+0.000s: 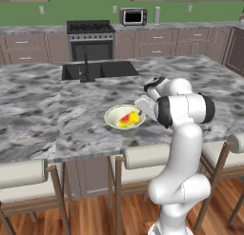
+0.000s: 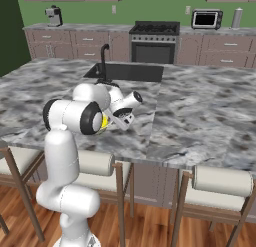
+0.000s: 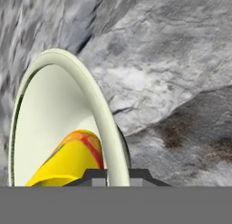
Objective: Place the cup inside the bowl on the dining table and move the bowl to any counter.
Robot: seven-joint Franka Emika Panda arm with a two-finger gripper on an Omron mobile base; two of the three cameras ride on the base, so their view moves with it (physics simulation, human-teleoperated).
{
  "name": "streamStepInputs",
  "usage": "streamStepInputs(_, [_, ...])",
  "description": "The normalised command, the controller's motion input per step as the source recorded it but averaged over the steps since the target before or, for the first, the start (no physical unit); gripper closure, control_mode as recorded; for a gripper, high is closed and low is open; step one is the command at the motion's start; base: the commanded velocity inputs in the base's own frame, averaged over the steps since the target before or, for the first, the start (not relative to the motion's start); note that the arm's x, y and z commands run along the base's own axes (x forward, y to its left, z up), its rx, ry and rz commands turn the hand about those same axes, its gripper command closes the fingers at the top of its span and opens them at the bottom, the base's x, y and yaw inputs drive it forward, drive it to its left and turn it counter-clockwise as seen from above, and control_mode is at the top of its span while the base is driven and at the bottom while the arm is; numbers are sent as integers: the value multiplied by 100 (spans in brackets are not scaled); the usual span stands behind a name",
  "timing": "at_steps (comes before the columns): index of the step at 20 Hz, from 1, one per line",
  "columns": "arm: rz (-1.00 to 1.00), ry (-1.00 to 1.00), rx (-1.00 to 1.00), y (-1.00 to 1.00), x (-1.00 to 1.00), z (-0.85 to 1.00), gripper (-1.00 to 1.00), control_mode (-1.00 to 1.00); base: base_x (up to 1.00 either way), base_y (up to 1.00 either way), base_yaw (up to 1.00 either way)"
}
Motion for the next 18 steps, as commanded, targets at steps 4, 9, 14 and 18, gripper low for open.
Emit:
streamStepInputs(4, [-1, 0, 13, -4, 0, 30, 100, -100, 0, 0, 0])
streamStepInputs(9, [-2, 0, 15, -8, -31, 63, 100, -100, 0, 0, 0])
streamStepInputs(14, [0, 0, 6, -5, -68, 63, 100, -100, 0, 0, 0])
streamStepInputs(18, [0, 0, 0, -3, -63, 52, 100, -100, 0, 0, 0])
